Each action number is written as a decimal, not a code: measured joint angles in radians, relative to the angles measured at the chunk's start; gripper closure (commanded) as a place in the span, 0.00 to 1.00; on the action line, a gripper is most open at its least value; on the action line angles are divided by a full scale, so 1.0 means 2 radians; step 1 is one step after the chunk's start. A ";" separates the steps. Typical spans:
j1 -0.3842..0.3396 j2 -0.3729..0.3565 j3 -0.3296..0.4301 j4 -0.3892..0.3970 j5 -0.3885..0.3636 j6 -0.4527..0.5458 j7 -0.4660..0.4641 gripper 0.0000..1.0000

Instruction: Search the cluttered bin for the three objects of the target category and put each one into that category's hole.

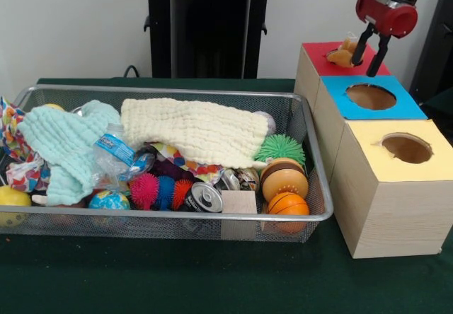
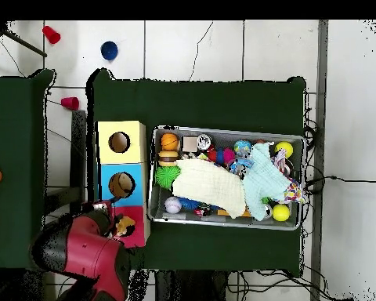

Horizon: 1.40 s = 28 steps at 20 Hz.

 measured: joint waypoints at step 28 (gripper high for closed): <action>-0.004 -0.018 0.031 0.057 0.035 -0.092 0.000 0.00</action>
